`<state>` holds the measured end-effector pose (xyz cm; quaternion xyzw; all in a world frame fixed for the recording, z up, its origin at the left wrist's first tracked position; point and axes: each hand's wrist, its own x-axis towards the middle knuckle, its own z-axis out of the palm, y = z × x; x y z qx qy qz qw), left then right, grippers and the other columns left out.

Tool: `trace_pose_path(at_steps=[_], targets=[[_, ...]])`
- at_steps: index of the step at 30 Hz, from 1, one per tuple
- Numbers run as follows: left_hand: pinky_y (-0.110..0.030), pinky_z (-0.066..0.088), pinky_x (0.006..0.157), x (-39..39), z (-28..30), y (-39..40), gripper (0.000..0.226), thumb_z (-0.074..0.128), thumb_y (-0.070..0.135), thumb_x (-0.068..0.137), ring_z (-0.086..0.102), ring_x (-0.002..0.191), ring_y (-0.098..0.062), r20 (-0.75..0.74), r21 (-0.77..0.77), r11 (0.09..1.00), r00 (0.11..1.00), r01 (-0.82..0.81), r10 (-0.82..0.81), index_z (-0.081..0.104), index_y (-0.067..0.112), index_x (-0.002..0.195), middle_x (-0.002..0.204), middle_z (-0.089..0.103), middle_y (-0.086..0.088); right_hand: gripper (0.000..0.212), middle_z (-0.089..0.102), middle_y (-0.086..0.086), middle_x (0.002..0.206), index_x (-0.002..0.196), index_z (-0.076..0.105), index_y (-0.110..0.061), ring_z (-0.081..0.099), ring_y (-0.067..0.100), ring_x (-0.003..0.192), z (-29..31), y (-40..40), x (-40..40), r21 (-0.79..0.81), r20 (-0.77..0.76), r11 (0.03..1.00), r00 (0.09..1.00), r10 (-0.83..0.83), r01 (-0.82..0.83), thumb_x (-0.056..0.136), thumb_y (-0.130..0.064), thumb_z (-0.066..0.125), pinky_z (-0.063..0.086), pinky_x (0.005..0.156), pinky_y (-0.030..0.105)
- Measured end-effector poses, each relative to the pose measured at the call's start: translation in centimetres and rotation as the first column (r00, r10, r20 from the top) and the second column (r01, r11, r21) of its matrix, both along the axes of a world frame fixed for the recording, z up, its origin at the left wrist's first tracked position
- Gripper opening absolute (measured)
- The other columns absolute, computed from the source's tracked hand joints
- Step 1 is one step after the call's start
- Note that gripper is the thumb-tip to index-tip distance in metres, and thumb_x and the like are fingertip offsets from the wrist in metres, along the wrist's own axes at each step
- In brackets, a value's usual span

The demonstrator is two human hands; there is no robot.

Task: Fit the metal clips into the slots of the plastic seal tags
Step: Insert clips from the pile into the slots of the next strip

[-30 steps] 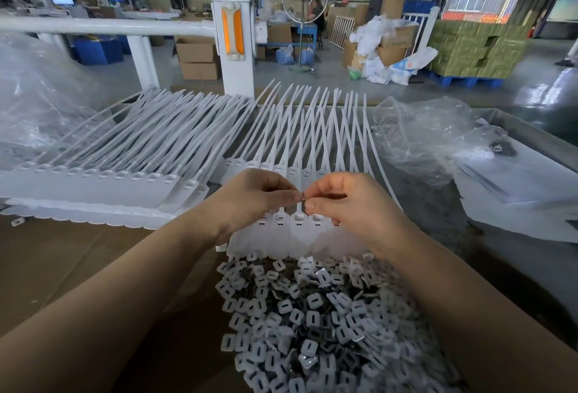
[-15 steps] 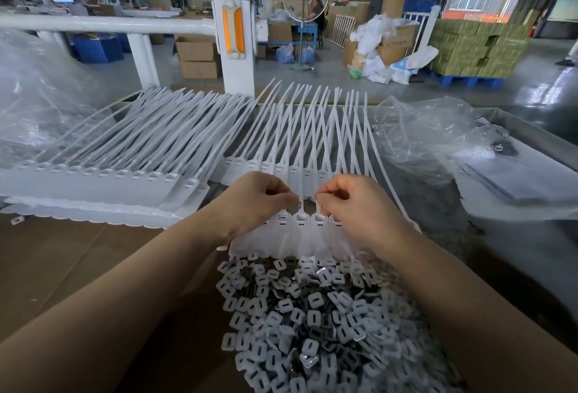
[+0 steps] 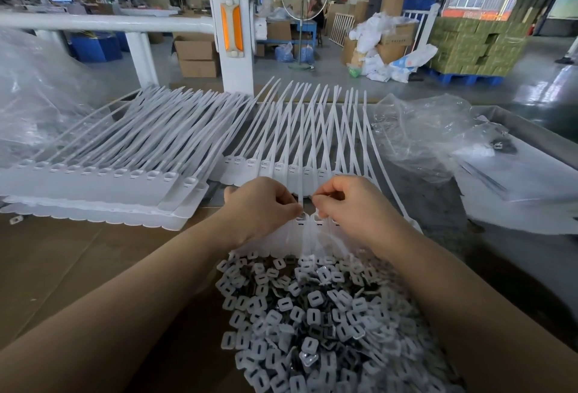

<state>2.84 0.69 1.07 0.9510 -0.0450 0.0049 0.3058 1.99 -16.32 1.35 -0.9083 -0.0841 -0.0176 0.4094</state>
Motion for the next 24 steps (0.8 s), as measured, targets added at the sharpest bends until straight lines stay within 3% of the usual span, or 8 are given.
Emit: trace_pose_path(at_steps=[7,15,24], targets=[[-0.035,0.022,0.090,0.54,-0.50,-0.37,0.023,0.065,0.049,0.086,0.055,0.074,-0.006,0.071,0.113,0.993,0.997,-0.038,0.030,0.064,0.029,0.073,0.064,0.061,0.012,0.007,0.071,-0.010,0.076,0.089,0.067,-0.031,0.069,0.016,0.076,-0.02,-0.06,0.18,-0.001,0.007,1.000,1.000,0.010,-0.010,0.095,-0.030,0.063,0.052,0.062,0.022],[-0.036,0.021,0.089,0.58,-0.61,-0.48,0.022,0.066,0.050,0.083,0.054,0.093,-0.014,0.071,0.138,0.989,0.996,-0.056,0.047,0.059,0.032,0.073,0.075,0.059,0.015,0.006,0.071,-0.010,0.076,0.091,0.067,-0.030,0.070,0.018,0.077,-0.08,0.02,0.19,0.004,0.004,1.000,1.000,0.010,-0.010,0.095,-0.031,0.062,0.054,0.065,0.027],[-0.040,0.023,0.098,0.51,-0.53,-0.17,0.022,0.071,0.049,0.082,0.059,0.093,-0.016,0.006,0.035,0.997,0.997,-0.076,0.075,0.066,0.029,0.075,0.076,0.067,0.010,0.010,0.070,-0.010,0.078,0.098,0.070,-0.025,0.069,0.016,0.077,0.03,-0.17,0.16,0.030,-0.013,1.000,1.000,0.004,-0.003,0.096,-0.029,0.061,0.054,0.069,0.028]])
